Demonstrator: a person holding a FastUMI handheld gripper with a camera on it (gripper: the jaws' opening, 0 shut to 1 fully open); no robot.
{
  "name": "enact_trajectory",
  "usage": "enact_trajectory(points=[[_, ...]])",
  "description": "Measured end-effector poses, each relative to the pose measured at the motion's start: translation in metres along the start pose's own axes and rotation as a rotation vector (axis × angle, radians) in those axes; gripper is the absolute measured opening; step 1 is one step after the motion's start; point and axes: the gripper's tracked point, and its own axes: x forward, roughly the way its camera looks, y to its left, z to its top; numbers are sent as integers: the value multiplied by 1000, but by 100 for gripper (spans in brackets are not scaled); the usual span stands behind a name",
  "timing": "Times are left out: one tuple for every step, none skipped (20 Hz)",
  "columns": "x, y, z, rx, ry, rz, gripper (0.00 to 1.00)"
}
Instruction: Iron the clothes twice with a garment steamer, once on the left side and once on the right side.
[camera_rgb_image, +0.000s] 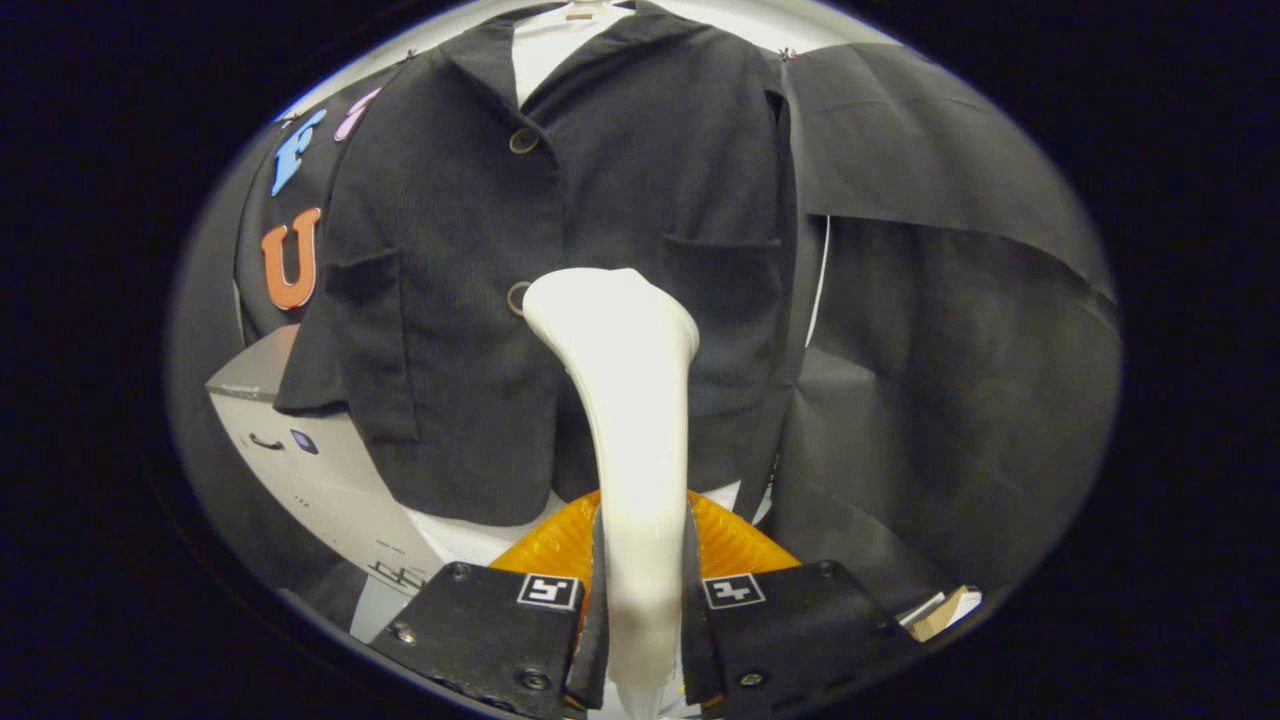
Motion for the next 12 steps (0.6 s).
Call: enact_trajectory(points=[[2, 1, -8, 6, 14, -2, 32], [3, 1, -16, 11, 29, -3, 32], [5, 2, -23, 16, 37, -7, 32], [6, 2, -29, 16, 44, -10, 32], [8, 3, -34, 15, 51, -11, 32], [8, 3, -37, 16, 58, -13, 32], [9, 4, -39, 25, 62, -15, 32], [9, 4, -42, 29, 69, -17, 32], [9, 3, -43, 31, 72, -19, 32], [9, 4, -43, 33, 72, -18, 32], [8, 4, -42, 35, 75, -18, 32], [7, 4, -41, 41, 76, -17, 32]])
